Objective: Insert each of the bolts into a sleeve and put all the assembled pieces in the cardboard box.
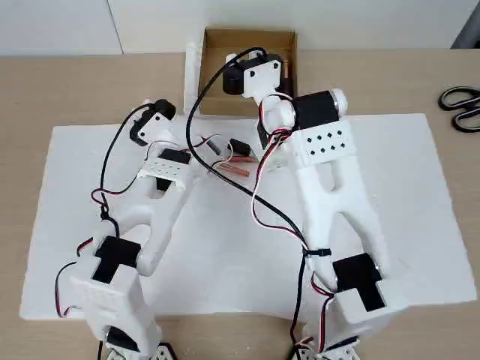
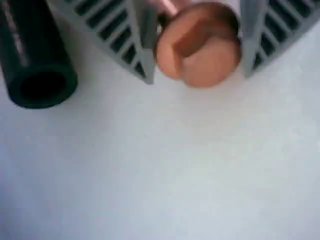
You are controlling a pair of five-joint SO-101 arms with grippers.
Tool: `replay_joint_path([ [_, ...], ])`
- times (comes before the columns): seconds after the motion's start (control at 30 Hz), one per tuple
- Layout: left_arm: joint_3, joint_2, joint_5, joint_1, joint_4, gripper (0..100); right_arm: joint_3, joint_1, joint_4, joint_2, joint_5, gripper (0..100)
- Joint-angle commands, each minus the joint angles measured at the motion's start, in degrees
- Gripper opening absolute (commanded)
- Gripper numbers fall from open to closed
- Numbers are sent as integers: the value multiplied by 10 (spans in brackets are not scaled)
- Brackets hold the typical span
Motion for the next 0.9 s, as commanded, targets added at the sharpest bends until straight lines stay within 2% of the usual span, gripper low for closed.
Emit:
replay_joint_path([
  [0.0,-22,-3,2,4,-10,58,-3,2,-2,-34,-1,4],
  [0.23,-26,-9,-1,11,2,6,-3,2,-2,-34,-1,4],
  [0.4,-73,-9,-2,9,69,6,-3,2,-2,-34,-1,4],
  [0.47,-104,-9,-27,7,104,6,-3,2,-2,-34,-1,4],
  [0.67,-186,-9,-208,5,188,6,-3,2,-2,-34,-1,4],
  [0.87,-224,-9,-467,-10,268,7,-3,2,-2,-34,-1,4],
])
